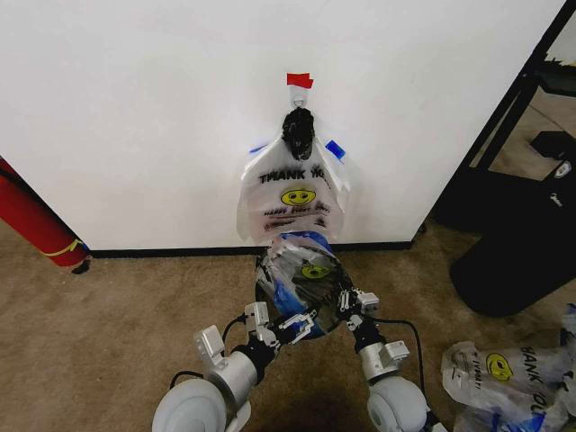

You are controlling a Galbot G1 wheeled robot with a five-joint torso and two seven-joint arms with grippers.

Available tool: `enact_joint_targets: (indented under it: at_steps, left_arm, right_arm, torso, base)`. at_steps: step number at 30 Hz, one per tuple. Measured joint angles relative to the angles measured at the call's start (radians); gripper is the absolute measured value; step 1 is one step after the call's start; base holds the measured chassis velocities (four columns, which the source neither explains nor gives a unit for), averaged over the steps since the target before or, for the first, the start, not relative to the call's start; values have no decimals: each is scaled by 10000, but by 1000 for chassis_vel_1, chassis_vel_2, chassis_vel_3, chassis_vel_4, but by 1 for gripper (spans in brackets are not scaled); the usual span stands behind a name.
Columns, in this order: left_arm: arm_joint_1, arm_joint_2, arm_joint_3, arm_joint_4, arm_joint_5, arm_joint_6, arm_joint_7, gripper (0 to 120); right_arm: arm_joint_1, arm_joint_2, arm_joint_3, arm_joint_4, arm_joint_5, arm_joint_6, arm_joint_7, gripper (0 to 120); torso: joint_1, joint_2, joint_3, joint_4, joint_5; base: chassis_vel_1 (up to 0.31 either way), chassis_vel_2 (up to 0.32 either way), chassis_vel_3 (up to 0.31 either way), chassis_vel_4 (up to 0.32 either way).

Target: Pick up the garbage bag from the wall and place it over the trash bin.

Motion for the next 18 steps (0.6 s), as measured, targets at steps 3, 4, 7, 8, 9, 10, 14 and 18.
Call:
enact_joint_targets:
  at_steps: [3,4,7,8,9,10,14,18]
  left_arm:
    - [63,-38,118,0,232,-41,22,57]
    - [85,-45,160,0,291,-64,9,52]
    - [128,-54,189,0,327,-102,-26,46]
    - [139,-55,192,1,331,-112,-31,43]
    - [158,-55,193,4,337,-131,-37,37]
    - [212,-55,190,16,362,-187,-45,32]
    - [326,-52,122,53,512,-317,-1,15]
    - [343,-22,-44,72,625,-330,211,3]
  right_arm:
    - [106,-26,16,-75,0,17,-6,0]
    - [129,-38,33,-89,0,23,-8,0]
    - [161,-61,73,-117,2,44,-8,0]
    - [163,-63,79,-122,3,47,-9,0]
    - [168,-72,97,-140,4,53,-9,0]
    - [176,-87,135,-182,5,67,-10,0]
    - [185,-99,223,-320,-29,145,-29,0]
    - [148,-97,287,-370,-51,171,-45,0]
  torso:
    - [0,0,0,0,0]
    - [0,0,0,0,0]
    - [0,0,0,0,-1]
    - [0,0,0,0,-1]
    - [0,0,0,0,-1]
    - [0,0,0,0,-1]
    - [0,0,0,0,-1]
    - [0,0,0,0,-1]
  base:
    - [0,0,0,0]
    - [0,0,0,0]
    - [0,0,0,0]
    - [0,0,0,0]
    - [0,0,0,0]
    - [0,0,0,0]
    - [0,0,0,0]
    - [0,0,0,0]
